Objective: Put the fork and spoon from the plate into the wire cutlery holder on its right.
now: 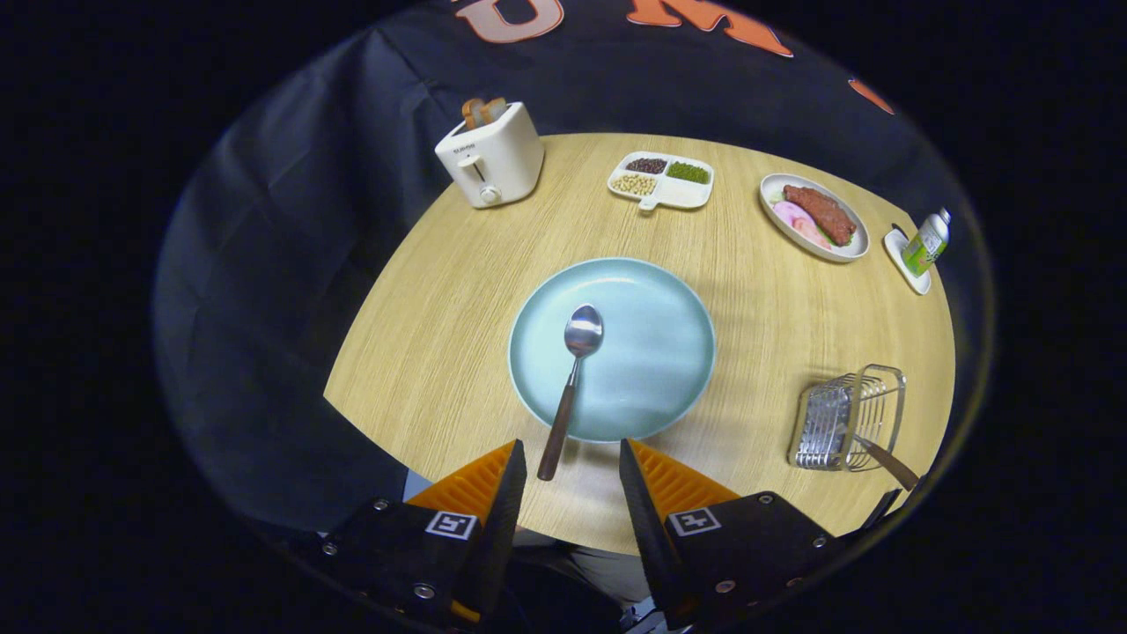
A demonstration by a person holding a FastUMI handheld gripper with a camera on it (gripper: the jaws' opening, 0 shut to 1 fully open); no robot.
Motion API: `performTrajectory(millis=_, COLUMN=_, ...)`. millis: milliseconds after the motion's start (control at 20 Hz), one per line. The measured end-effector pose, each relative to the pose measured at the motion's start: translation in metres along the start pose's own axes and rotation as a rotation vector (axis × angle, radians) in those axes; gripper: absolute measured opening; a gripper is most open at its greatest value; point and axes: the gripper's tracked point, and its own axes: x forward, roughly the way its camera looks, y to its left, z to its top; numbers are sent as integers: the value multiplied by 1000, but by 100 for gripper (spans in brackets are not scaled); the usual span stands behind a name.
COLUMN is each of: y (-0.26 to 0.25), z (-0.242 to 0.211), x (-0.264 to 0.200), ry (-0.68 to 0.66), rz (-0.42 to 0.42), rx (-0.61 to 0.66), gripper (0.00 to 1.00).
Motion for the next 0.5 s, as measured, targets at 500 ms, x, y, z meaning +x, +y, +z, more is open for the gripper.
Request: performTrajectory(millis=500, y=18, z=-18, x=50, ry=115, rz=-7, rx=-32, gripper=55)
